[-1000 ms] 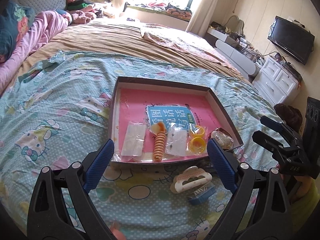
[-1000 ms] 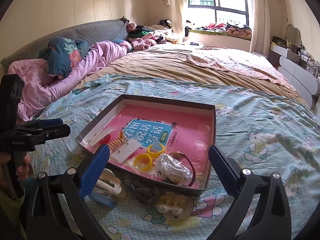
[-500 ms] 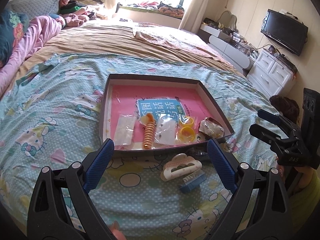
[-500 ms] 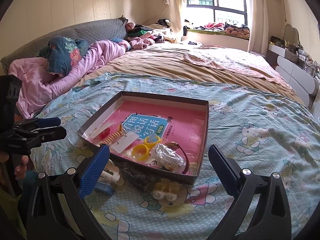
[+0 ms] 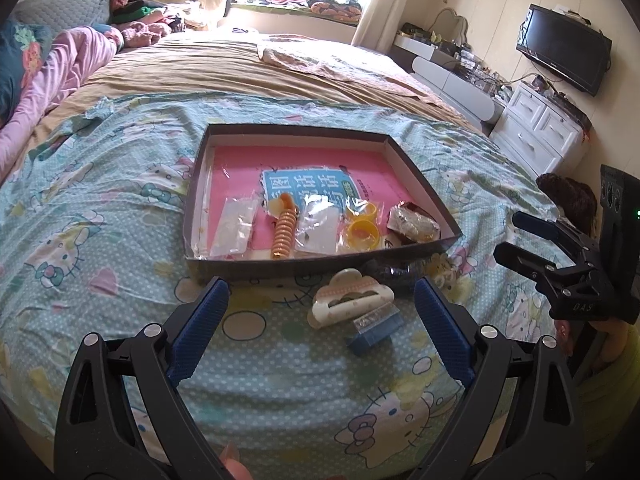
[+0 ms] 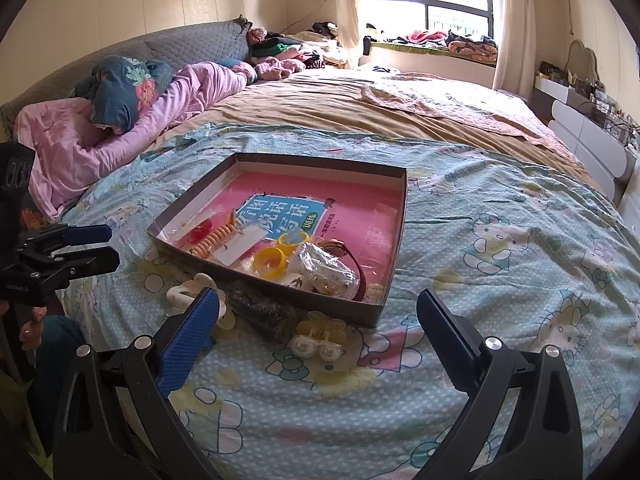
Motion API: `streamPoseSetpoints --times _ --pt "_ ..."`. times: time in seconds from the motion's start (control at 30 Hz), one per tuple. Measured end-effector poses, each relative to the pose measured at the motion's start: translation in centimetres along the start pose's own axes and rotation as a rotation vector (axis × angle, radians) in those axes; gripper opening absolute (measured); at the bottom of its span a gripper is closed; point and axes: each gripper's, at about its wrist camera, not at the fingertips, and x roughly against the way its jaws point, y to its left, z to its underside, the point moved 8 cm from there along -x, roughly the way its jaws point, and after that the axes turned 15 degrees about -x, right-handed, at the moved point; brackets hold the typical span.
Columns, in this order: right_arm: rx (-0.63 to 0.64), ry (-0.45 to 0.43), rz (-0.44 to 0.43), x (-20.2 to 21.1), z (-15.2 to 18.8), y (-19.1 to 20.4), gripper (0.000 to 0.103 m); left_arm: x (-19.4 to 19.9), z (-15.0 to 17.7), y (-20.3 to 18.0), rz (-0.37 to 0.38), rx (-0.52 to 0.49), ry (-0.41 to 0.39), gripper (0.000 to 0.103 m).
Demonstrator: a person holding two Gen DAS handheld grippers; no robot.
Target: Organize jewelry
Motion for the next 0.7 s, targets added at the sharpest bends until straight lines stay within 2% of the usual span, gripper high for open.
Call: streamPoseSetpoints --times 0.4,0.47,0.53,0.63,0.7 --pt "0.003 0.043 0.023 -0.2 2.1 -1.6 0.098 -2.9 2.7 -3.8 0.080 -0.043 0.091 0.087" --pt "0.003 0.049 0.023 -0.2 2.3 -1.8 0.098 -3.2 3.0 -4.7 0.093 -0.056 0.100 0.082" --pt "0.001 0.052 0.022 -0.1 2.5 -2.1 0.098 -3.6 3.3 -5.3 0.104 -0.068 0.108 0.072" --pt "-0.001 0.054 0.013 0.0 2.7 -2.3 0.098 -4.3 3.7 -5.9 0.108 -0.074 0.125 0.065" --pt "0.002 0.057 0.011 0.0 2.9 -2.4 0.098 -4.7 3.8 -6.0 0.106 -0.072 0.130 0.064"
